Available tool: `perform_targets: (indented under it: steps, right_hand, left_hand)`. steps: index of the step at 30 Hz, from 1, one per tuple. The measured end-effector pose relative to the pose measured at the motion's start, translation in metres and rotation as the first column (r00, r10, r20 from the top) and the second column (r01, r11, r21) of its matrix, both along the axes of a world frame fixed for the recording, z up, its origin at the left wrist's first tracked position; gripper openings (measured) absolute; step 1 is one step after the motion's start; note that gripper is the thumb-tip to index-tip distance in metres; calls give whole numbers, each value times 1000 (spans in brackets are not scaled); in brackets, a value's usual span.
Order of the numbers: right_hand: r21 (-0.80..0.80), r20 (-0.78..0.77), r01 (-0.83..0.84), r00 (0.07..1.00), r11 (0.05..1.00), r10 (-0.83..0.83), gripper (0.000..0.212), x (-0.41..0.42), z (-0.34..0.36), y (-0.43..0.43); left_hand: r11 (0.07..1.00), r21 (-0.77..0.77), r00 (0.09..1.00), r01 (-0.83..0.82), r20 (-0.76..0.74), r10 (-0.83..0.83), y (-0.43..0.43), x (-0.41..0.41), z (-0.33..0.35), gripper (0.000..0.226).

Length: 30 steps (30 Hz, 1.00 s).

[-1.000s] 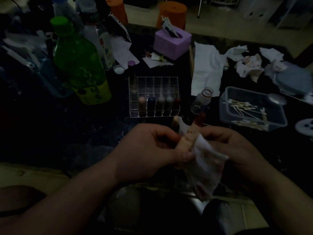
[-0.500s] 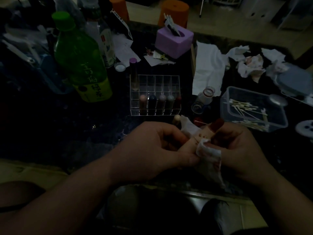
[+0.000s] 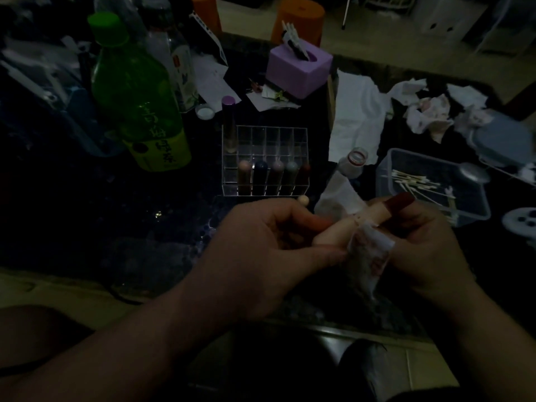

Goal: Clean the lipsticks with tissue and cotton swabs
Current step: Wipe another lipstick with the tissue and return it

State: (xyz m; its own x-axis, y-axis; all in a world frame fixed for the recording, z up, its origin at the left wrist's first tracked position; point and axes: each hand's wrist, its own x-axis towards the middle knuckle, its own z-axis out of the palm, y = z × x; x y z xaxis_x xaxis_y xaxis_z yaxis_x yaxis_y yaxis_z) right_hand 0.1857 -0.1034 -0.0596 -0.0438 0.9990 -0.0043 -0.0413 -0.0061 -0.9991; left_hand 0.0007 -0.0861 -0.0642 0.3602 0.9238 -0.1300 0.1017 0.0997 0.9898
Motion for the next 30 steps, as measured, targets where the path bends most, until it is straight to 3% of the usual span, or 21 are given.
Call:
perform_targets:
  steps: [2, 6, 8, 12, 15, 19, 20, 23, 25, 27, 30]
  right_hand:
    - [2, -32, 0, 999, 1000, 0, 34, -1, 3, 0]
    - [36, -68, -61, 996, 997, 64, 12, -5, 8, -1]
    - [52, -30, -73, 997, 996, 75, 7, -5, 7, -1]
    - [58, 25, 16, 1000, 998, -18, 19, -2, 4, -2]
    - [10, 11, 56, 998, 998, -56, 15, -1, 3, -1]
    - [-36, -41, 70, 997, 997, -72, 42, -6, 2, -1]
    - [-42, -57, 59, 996, 997, -62, 43, -5, 1, -1]
    - [-53, -59, 42, 997, 998, -45, 44, -5, 2, -1]
    - [-58, -57, 29, 998, 998, -32, 43, -4, 0, -1]
    - [-65, -57, 24, 998, 998, -28, 42, -4, -1, -1]
    - [-68, -52, 5, 999, 998, -8, 42, -3, -1, -2]
  left_hand:
    - [996, -73, 999, 45, 22, -44, 5, -3, 0, 27]
    - [874, -400, 936, 276, 318, -150, 11, -4, 5, 26]
    - [853, -430, 928, 296, 339, -152, 10, -4, 7, 23]
    - [948, -289, 965, 136, 255, -61, 6, -3, 9, 18]
    - [995, -102, 988, 2, 156, 14, 2, 1, 7, 17]
    - [950, 307, 998, -52, -28, 63, -3, -4, -5, 24]
    - [940, 338, 997, -44, -47, 64, -3, -5, -5, 26]
    - [997, 41, 997, 58, 41, -60, 3, -8, 6, 21]
    - [977, -112, 980, 182, 107, -170, 8, -10, 8, 21]
    - [972, -116, 977, 206, 86, -197, 10, -11, 6, 22]
    - [997, 40, 998, 68, -9, -68, 4, -7, 2, 22]
